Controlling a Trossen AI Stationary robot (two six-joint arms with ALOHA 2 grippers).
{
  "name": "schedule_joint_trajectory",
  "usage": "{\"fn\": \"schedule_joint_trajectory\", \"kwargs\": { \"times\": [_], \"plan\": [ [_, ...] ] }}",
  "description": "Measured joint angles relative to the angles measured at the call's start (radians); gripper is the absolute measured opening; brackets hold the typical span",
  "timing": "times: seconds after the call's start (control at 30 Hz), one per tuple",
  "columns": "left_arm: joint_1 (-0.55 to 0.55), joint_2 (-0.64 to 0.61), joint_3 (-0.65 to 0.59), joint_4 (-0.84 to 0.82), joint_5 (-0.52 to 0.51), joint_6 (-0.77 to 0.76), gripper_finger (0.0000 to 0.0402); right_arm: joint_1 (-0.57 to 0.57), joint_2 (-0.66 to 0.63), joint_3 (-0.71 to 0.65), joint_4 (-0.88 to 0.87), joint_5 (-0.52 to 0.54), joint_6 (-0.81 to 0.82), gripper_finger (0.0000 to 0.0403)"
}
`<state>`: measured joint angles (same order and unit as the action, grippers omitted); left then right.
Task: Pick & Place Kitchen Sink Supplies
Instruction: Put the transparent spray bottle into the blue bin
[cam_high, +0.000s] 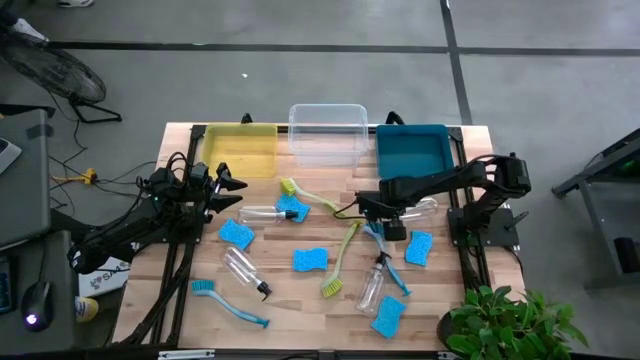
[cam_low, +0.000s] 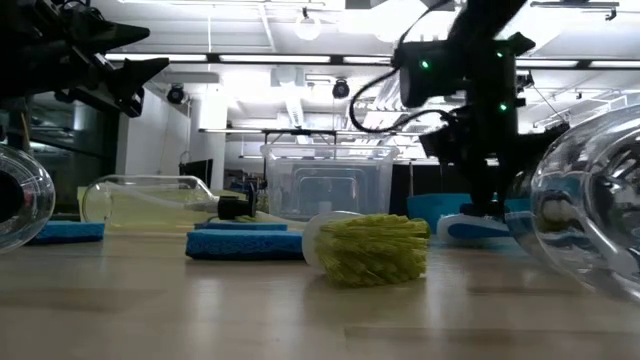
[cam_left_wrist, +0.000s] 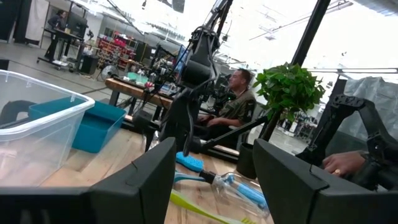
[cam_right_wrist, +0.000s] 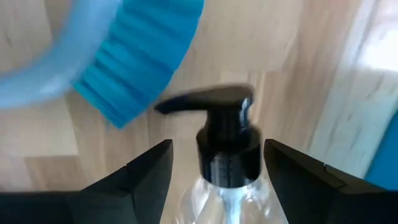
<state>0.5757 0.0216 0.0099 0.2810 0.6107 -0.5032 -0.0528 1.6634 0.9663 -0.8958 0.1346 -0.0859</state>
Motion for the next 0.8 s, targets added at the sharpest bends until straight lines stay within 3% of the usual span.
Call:
{"fn": "schedule_joint_trajectory", "kwargs": {
  "times": [0.63, 0.8],
  "plan": [
    [0.0, 0.0, 0.0, 0.0, 0.0, 0.0, 0.0209, 0.0, 0.0, -0.016, 0.022, 0.02, 0.0, 0.0245],
    [0.0, 0.0, 0.0, 0.0, 0.0, 0.0, 0.0209, 0.0, 0.0, -0.016, 0.022, 0.02, 0.006, 0.023]
  ]
}}
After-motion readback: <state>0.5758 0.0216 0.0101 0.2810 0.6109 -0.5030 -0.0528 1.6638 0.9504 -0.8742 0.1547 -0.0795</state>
